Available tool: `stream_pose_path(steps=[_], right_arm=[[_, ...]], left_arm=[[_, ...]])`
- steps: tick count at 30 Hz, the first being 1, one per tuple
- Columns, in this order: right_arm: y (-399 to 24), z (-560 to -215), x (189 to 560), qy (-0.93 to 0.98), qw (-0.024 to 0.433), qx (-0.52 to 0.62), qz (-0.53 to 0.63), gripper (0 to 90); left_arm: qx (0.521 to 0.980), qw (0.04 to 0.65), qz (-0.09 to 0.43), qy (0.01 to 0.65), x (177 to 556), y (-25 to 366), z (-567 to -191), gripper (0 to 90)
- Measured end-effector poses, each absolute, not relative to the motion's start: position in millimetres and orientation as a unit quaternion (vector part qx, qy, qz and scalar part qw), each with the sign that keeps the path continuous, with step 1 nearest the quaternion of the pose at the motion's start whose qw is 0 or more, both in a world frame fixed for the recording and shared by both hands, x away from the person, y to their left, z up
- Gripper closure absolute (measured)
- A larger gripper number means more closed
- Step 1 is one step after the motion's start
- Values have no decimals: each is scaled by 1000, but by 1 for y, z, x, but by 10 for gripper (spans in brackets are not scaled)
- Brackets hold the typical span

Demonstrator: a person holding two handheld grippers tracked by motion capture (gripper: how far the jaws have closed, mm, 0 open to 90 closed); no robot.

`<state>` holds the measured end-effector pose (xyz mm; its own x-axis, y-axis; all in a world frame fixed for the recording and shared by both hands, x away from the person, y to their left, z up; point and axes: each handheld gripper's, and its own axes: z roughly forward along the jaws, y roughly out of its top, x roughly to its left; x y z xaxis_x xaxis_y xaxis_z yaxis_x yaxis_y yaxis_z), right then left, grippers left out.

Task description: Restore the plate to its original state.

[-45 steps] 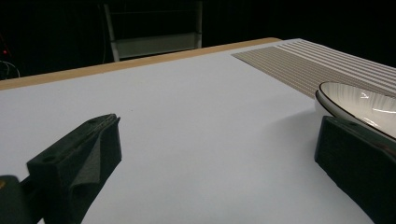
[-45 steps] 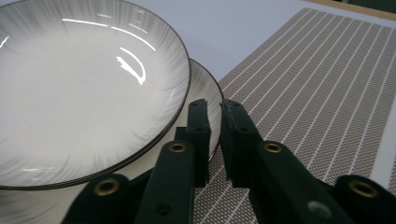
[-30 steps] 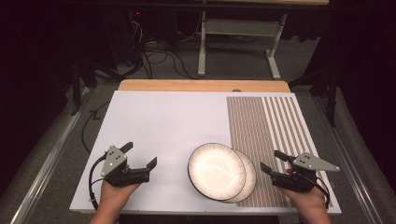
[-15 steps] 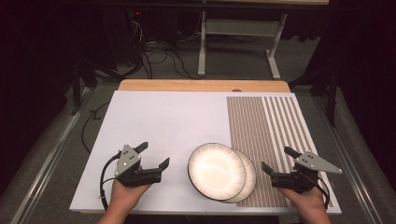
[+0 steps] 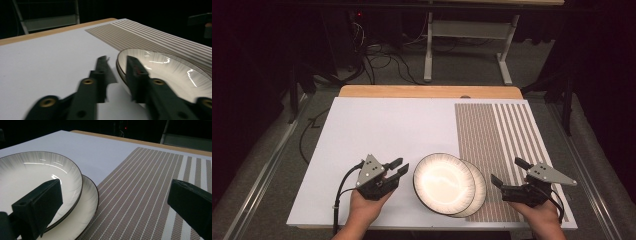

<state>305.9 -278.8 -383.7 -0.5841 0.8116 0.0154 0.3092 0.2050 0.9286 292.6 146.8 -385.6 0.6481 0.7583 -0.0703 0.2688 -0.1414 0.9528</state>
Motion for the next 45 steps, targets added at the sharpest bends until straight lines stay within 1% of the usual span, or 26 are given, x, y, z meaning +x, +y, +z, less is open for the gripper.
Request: stream_pose_path(steps=[1, 3, 4, 21, 30, 32, 36, 37, 38, 41, 42, 45], right_arm=[[-279, -383, 306, 735, 249, 382, 501, 7], [-279, -383, 305, 736, 247, 382, 501, 8], [-279, -383, 305, 736, 247, 381, 501, 8], [-277, -384, 306, 740, 247, 379, 498, 10], [-278, -385, 306, 739, 245, 381, 498, 12], [-279, -385, 307, 739, 245, 381, 499, 12], [-279, -385, 306, 739, 244, 381, 500, 12], [-279, -385, 306, 737, 244, 382, 501, 12], [-279, -385, 306, 738, 244, 381, 501, 12], [-279, -385, 306, 738, 247, 380, 500, 12], [-279, -384, 306, 738, 247, 380, 500, 12], [-279, -384, 306, 738, 247, 380, 500, 12]], left_arm=[[729, 545, 215, 352, 292, 141, -390, 802], [738, 538, 209, 350, 292, 137, -395, 878], [740, 536, 206, 351, 292, 136, -398, 892], [763, 517, 186, 340, 292, 123, -410, 897], [746, 529, 198, 352, 294, 133, -404, 894], [741, 532, 206, 354, 295, 139, -402, 862], [734, 537, 211, 358, 295, 147, -399, 746], [729, 540, 217, 359, 295, 154, -397, 701], [724, 545, 220, 362, 295, 159, -395, 683], [713, 549, 230, 370, 295, 169, -392, 573], [713, 549, 230, 370, 295, 169, -392, 553], [700, 549, 249, 382, 294, 183, -388, 438]])
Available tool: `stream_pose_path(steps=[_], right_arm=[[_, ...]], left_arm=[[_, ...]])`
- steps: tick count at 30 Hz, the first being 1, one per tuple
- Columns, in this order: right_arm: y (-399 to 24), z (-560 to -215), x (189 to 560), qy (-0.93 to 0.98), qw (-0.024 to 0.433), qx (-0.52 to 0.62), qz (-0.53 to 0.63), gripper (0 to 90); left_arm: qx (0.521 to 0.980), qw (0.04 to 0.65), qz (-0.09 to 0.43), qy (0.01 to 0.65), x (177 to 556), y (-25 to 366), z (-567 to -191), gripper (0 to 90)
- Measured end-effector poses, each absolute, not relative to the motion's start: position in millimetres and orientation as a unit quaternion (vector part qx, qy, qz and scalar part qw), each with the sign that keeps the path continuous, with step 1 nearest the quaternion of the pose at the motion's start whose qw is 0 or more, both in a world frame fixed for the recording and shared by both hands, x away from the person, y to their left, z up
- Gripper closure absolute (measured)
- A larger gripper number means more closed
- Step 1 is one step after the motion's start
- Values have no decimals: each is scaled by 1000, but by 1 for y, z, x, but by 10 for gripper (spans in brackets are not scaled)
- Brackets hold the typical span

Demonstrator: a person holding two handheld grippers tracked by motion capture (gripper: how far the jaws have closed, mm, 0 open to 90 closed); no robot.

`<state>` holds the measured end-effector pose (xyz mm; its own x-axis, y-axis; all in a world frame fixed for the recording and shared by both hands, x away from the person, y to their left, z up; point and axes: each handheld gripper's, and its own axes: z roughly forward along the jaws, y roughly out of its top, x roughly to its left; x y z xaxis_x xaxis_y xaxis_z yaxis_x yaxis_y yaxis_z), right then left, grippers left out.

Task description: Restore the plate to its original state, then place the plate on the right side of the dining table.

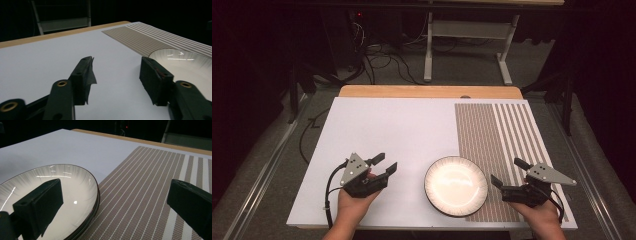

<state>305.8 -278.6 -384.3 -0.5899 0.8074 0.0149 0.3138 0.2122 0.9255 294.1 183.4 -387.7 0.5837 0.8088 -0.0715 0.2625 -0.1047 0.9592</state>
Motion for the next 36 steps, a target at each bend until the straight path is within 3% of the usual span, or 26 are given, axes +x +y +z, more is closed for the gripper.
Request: stream_pose_path(steps=[4, 9, 16, 23, 27, 36], right_arm=[[-279, -384, 306, 738, 248, 380, 500, 12], [-279, -384, 306, 738, 246, 379, 501, 12], [-277, -381, 307, 736, 251, 380, 501, 12], [-278, -380, 305, 739, 259, 374, 497, 26], [-278, -377, 304, 748, 247, 368, 493, 144], [-276, -378, 304, 758, 242, 362, 486, 205]], left_arm=[[696, 543, 260, 391, 294, 194, -386, 336], [702, 533, 272, 387, 293, 201, -387, 270], [703, 522, 275, 398, 296, 212, -387, 0], [701, 524, 278, 397, 296, 211, -387, 0], [703, 523, 281, 392, 293, 210, -387, 0], [700, 525, 282, 393, 290, 209, -386, 0]])
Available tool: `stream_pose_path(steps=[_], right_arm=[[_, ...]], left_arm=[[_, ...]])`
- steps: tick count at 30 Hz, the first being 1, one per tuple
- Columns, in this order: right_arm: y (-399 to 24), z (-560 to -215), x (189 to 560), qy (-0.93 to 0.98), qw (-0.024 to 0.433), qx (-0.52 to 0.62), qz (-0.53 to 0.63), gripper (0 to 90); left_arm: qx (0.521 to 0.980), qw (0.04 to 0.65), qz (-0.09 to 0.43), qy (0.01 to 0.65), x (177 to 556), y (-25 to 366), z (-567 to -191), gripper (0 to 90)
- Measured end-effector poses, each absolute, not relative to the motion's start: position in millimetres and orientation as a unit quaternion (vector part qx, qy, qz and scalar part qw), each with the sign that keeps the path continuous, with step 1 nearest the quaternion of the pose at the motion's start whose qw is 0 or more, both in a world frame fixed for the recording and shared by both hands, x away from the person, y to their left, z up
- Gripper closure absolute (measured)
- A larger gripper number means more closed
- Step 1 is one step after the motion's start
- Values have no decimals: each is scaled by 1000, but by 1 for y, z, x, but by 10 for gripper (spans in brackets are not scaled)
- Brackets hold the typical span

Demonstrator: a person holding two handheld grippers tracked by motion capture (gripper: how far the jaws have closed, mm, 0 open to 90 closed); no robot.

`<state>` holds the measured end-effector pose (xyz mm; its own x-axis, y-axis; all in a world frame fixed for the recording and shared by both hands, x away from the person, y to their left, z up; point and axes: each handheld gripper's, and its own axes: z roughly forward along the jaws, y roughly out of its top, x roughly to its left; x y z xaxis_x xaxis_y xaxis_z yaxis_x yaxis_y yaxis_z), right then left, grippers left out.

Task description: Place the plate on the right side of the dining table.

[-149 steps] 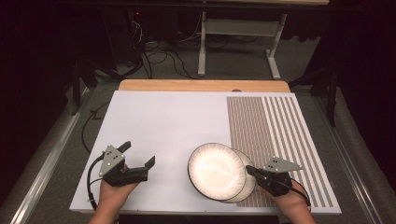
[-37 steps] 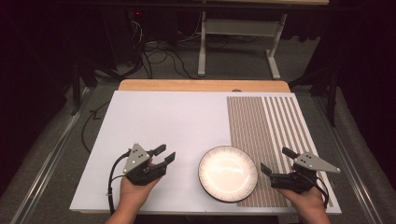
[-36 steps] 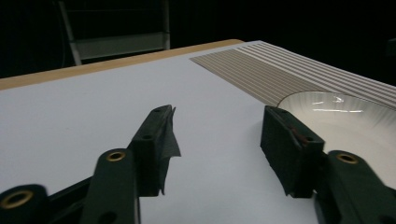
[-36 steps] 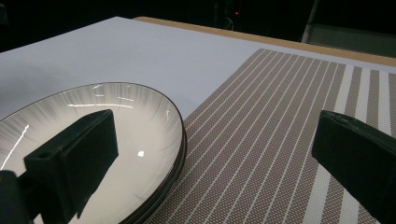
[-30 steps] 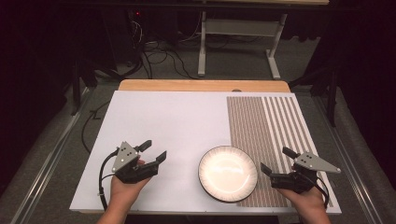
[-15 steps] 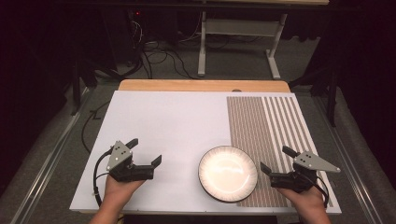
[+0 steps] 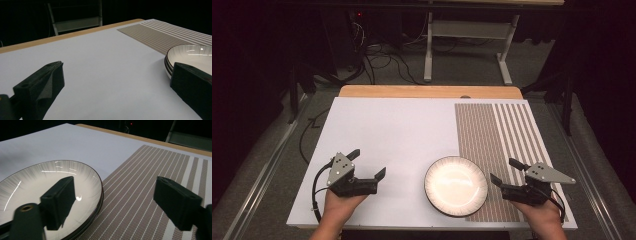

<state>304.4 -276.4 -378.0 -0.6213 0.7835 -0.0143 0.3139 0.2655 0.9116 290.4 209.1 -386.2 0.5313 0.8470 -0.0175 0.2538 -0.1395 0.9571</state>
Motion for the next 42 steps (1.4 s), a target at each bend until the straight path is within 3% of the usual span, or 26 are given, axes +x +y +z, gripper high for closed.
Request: stream_pose_path(steps=[3, 9, 11, 12, 16, 22, 42], right_arm=[[-277, -377, 303, 759, 243, 363, 484, 293], [-279, -378, 301, 765, 230, 364, 479, 551], [-280, -378, 301, 766, 226, 365, 479, 583], [-281, -377, 302, 767, 219, 367, 479, 670], [-279, -379, 302, 780, 211, 362, 464, 817], [-272, -383, 305, 801, 194, 357, 439, 900], [-256, -389, 303, 855, 165, 320, 373, 900]], left_arm=[[701, 522, 285, 395, 290, 209, -386, 0], [701, 522, 285, 395, 290, 207, -386, 0], [701, 522, 285, 395, 290, 206, -387, 0], [703, 520, 286, 393, 289, 205, -387, 0], [702, 520, 283, 395, 289, 204, -388, 0], [702, 523, 286, 391, 288, 205, -387, 0], [705, 522, 284, 386, 289, 204, -387, 2]])
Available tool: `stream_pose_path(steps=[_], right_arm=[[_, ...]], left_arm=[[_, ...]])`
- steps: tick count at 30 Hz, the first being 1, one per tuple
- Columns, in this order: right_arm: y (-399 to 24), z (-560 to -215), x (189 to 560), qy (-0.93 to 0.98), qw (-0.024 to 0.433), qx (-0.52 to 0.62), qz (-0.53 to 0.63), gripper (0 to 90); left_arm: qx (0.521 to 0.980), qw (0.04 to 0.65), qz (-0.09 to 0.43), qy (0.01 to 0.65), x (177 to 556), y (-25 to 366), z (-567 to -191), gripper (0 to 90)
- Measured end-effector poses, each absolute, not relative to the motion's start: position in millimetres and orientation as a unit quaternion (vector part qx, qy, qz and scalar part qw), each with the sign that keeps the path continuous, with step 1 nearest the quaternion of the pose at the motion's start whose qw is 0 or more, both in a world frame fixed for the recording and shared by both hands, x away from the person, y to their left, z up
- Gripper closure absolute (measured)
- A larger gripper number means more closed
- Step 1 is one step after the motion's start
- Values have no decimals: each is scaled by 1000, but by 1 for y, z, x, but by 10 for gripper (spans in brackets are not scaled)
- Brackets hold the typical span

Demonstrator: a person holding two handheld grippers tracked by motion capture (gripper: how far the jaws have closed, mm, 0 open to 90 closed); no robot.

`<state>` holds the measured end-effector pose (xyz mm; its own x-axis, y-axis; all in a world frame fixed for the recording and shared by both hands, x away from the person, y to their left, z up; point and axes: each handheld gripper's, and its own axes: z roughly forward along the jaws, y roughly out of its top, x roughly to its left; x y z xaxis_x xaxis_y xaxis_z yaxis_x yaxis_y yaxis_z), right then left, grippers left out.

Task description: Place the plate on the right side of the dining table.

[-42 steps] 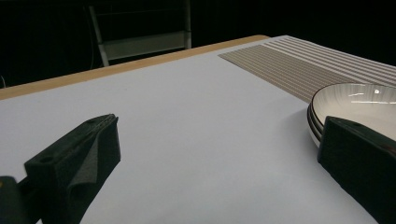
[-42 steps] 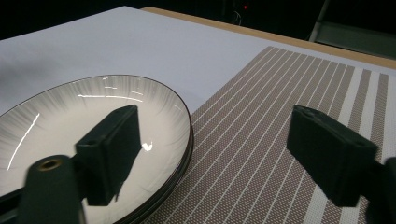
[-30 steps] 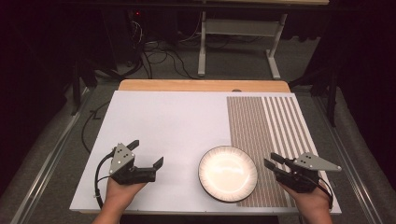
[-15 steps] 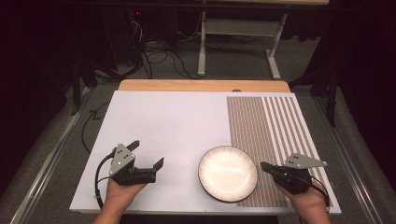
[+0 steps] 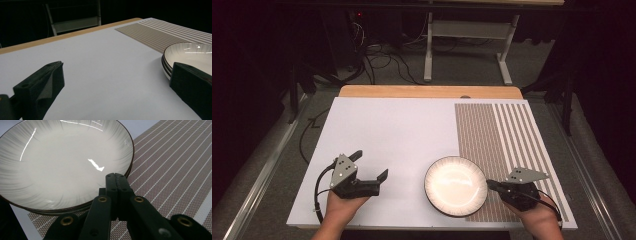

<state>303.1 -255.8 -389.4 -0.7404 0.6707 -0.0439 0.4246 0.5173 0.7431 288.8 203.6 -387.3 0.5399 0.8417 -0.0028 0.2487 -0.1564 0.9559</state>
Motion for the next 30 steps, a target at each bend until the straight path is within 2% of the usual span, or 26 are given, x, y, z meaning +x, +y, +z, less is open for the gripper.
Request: stream_pose_path(steps=[30], right_arm=[[-249, -388, 300, 867, 177, 304, 352, 900]], left_arm=[[701, 526, 277, 394, 289, 206, -387, 2]])
